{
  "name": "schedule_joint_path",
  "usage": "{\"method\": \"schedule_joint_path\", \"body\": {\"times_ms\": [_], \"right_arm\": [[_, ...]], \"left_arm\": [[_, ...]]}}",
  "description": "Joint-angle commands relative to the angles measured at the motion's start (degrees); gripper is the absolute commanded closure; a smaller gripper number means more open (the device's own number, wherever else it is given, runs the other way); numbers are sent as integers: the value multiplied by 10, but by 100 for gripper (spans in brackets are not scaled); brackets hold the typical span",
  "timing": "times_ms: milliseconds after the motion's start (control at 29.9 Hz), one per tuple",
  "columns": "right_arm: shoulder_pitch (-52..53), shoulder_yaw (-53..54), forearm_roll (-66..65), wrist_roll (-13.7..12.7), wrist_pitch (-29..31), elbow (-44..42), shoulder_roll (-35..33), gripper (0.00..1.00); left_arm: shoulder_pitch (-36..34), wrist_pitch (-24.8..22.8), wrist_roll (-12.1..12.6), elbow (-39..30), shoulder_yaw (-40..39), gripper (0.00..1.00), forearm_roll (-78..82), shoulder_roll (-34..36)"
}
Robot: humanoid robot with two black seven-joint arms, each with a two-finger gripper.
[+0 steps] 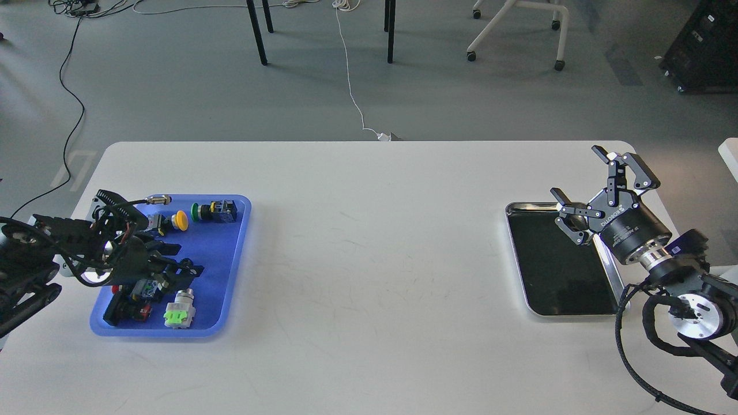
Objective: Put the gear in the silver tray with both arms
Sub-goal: 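Lower the left gripper and grasp a small black gear in the blue tray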
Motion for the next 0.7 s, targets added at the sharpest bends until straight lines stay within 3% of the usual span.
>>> {"method": "schedule_joint_path", "body": {"times_ms": [0, 335, 469, 669], "right_arm": [[0, 0, 0, 0, 0, 0, 0, 1], [0, 0, 0, 0, 0, 0, -1, 1], [0, 0, 0, 0, 0, 0, -1, 1], [1, 0, 0, 0, -1, 0, -1, 1]], "left_arm": [[-1, -1, 0, 1, 9, 48, 0, 2], [-3, -1, 0, 6, 16, 49, 0, 2], [-3, -1, 0, 7, 16, 70, 0, 1], [-4, -1, 0, 7, 16, 81, 0, 1]]}}
